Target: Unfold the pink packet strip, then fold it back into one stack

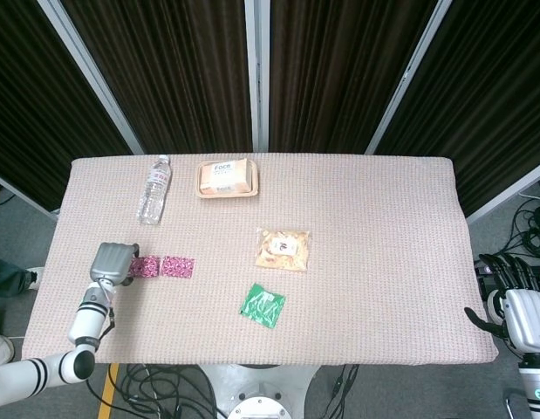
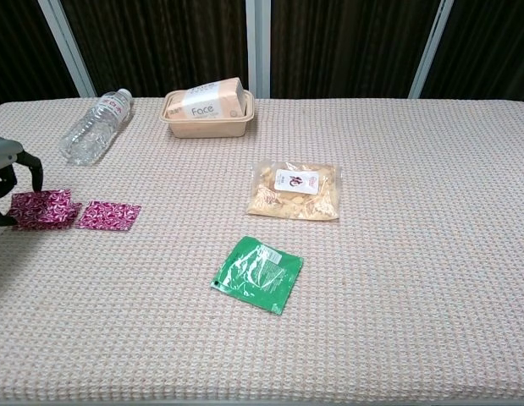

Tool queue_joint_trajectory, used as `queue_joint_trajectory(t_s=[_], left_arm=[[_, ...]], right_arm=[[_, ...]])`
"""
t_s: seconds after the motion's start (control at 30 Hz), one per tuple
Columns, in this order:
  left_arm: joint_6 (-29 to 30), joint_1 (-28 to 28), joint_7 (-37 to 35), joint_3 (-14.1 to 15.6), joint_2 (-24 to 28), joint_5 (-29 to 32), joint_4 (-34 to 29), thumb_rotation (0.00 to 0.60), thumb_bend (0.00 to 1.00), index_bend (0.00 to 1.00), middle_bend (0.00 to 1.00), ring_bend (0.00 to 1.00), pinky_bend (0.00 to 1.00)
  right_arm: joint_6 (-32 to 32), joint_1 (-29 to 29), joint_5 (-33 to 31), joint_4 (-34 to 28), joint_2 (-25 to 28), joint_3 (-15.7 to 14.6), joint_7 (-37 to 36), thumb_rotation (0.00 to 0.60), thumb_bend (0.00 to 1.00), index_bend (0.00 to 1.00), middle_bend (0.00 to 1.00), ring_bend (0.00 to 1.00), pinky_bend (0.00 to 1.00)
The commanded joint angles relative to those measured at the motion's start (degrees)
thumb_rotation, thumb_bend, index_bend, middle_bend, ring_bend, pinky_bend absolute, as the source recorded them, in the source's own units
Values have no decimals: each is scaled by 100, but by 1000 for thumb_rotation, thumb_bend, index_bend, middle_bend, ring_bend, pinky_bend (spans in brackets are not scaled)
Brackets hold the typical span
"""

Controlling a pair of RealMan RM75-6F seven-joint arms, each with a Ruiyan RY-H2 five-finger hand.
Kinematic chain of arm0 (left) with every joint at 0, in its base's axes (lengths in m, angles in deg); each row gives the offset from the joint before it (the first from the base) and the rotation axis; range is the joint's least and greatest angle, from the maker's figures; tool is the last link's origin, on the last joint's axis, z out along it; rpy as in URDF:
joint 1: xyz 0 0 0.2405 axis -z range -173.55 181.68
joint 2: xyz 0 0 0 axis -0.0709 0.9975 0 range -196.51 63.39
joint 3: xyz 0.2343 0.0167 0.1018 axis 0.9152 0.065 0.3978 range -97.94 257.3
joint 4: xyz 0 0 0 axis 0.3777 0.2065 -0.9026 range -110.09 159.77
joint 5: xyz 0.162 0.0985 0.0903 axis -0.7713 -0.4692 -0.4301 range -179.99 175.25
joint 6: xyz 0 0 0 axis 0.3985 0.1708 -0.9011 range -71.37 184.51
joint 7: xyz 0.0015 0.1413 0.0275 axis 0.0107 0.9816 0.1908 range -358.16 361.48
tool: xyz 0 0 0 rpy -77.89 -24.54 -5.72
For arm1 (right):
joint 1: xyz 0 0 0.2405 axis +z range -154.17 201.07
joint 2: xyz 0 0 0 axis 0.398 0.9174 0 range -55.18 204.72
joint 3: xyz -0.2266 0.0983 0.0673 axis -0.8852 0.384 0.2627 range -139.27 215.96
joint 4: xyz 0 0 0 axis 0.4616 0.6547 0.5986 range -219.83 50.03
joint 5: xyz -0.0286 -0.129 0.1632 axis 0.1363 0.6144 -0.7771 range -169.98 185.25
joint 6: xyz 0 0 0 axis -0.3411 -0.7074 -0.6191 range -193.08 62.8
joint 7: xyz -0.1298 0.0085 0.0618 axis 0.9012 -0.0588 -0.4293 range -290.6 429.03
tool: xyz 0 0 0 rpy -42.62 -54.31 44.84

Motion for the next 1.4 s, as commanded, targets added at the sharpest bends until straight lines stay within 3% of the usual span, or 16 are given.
queue_joint_trajectory(t_s=[0.03,0.67,1.17,1.4], left_arm=[[-75,-6,1,-5,-46,-39,78,600,245,454,892,837,886],[-602,15,-86,-136,-286,-17,717,600,244,429,890,836,884],[-726,37,-5,-187,-330,-4,761,600,244,411,886,834,883],[-772,52,95,-178,-292,61,696,600,245,353,884,832,883]], right_arm=[[-3,-5,-7,-7,3,-3,5,600,88,110,128,34,33],[-34,-45,-46,-40,14,-23,41,600,87,111,128,33,34],[-13,-46,-73,-26,16,-25,38,600,88,109,128,35,34],[16,-40,-95,-20,6,-25,32,600,86,108,128,35,38]])
